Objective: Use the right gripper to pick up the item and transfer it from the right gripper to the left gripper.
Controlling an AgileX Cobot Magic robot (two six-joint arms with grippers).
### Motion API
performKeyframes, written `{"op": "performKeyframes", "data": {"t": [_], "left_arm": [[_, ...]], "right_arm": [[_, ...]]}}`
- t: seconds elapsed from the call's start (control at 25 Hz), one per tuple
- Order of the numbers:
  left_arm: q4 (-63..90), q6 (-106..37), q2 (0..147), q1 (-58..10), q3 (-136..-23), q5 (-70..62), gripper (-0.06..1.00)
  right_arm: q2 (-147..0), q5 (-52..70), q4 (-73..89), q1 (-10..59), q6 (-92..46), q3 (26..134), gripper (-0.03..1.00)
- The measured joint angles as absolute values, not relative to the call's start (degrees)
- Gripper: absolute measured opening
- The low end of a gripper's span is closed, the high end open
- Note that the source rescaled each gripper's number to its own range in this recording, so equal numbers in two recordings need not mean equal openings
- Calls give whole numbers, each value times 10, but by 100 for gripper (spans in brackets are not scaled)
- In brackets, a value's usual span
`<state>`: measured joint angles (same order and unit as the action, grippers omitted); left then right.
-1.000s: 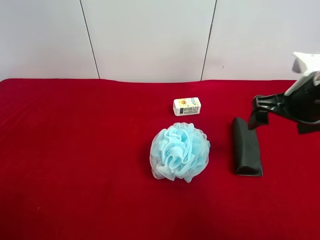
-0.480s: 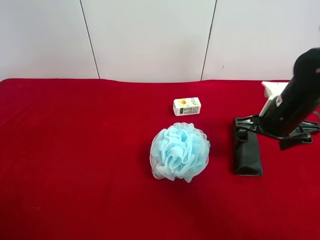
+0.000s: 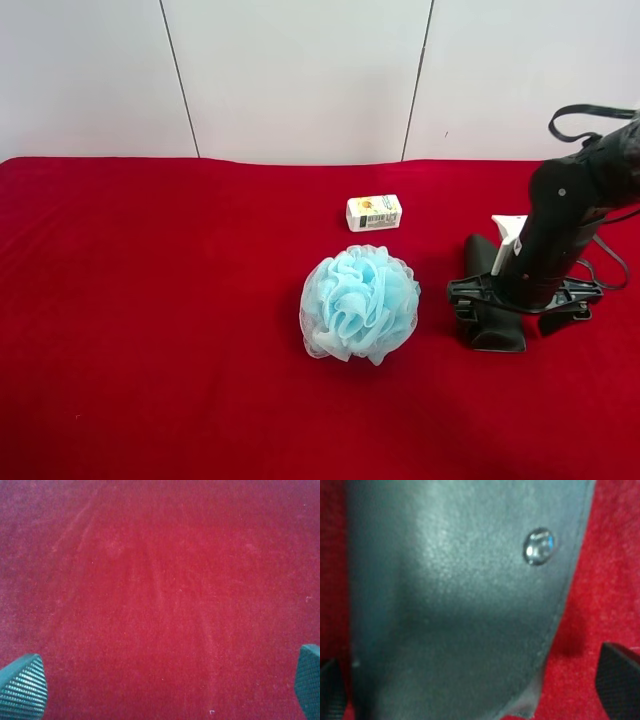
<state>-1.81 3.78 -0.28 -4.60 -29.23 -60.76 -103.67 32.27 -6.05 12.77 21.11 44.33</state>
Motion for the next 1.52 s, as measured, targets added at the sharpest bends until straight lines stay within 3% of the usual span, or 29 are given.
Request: {"op": "performKeyframes", "data": {"t": [0.32, 0.44, 0.56, 0.6, 0.64, 0.68, 0.72, 1.52], "left_arm": [[-18, 38, -3, -46, -292, -608, 100], [-18, 38, -3, -46, -292, -608, 100], [-18, 38, -3, -46, -292, -608, 100], [-18, 38, -3, -46, -292, -608, 100], [-18, 38, -3, -46, -292, -608, 100], [-18, 38, -3, -46, -292, -608, 100], [-18, 38, -3, -46, -292, -608, 100], [-18, 38, -3, -46, -292, -608, 100]], "right_arm": [[-1043, 306, -64, 128, 203, 443, 99], [-1043, 300, -77, 128, 201, 443, 92], [-1043, 292, -83, 128, 201, 443, 72], [-1043, 291, -84, 128, 201, 443, 62], [-1043, 291, -86, 128, 201, 443, 41], [-1043, 291, -88, 128, 201, 443, 30], [-1042, 290, -88, 128, 201, 443, 25], [-1041, 272, -89, 128, 179, 443, 17]]}}
